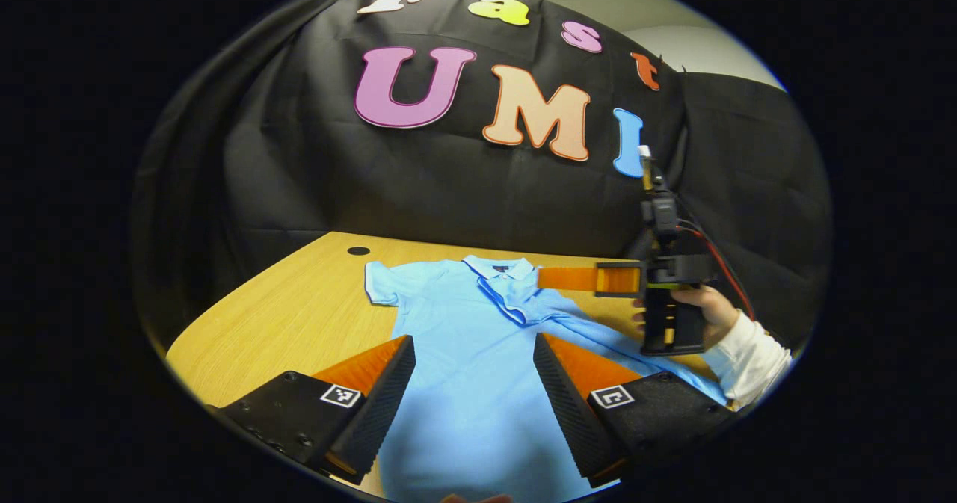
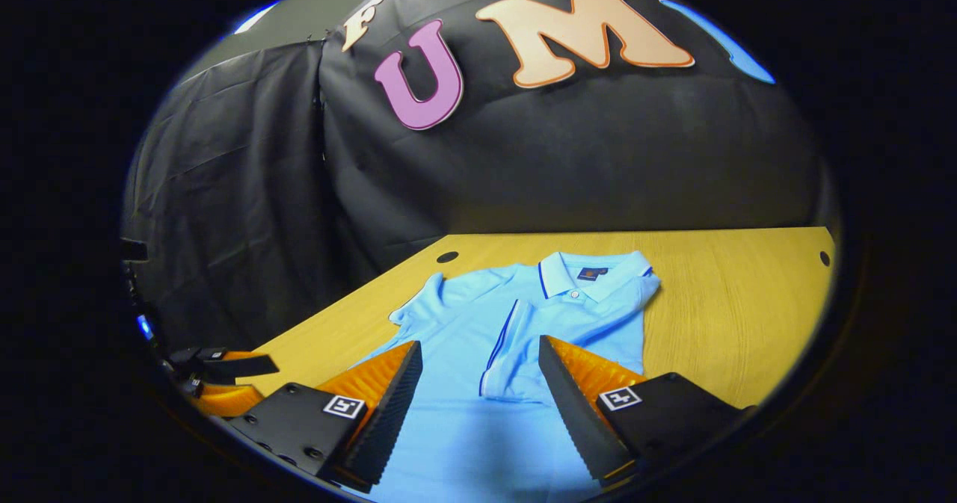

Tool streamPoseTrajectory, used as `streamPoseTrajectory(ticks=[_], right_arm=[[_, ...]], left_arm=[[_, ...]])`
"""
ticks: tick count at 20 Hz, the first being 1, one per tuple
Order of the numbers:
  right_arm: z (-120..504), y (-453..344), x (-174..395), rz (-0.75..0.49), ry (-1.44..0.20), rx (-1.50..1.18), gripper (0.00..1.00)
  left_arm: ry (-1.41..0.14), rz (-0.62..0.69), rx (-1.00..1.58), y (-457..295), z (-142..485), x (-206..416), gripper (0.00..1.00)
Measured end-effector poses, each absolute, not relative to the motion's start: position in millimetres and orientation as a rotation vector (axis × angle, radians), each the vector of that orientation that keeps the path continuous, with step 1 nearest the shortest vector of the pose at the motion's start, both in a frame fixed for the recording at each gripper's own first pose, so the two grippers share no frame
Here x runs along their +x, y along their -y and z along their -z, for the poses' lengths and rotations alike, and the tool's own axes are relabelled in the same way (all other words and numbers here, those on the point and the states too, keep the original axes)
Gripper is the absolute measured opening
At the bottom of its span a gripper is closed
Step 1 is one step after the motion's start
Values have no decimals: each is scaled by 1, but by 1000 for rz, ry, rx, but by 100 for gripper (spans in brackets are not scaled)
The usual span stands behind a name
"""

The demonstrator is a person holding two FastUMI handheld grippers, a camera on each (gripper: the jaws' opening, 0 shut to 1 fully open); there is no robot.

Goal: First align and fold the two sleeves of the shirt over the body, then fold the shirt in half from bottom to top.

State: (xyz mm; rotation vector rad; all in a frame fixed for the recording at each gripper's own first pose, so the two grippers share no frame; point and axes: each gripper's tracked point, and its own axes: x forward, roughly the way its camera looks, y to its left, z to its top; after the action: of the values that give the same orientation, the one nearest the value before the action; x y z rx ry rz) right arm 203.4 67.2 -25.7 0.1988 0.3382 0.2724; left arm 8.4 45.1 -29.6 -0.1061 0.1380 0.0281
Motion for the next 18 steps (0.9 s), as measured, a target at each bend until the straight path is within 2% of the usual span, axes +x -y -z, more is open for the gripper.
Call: streamPoseTrajectory(ticks=[9, 18], right_arm=[[25, -26, 84, -227, -290, 252, 97], [34, 9, 10, -106, -204, 246, 97]], left_arm=[[-189, -102, -114, -120, 20, 63, 95], [-331, -115, -118, -158, 25, 155, 94]])
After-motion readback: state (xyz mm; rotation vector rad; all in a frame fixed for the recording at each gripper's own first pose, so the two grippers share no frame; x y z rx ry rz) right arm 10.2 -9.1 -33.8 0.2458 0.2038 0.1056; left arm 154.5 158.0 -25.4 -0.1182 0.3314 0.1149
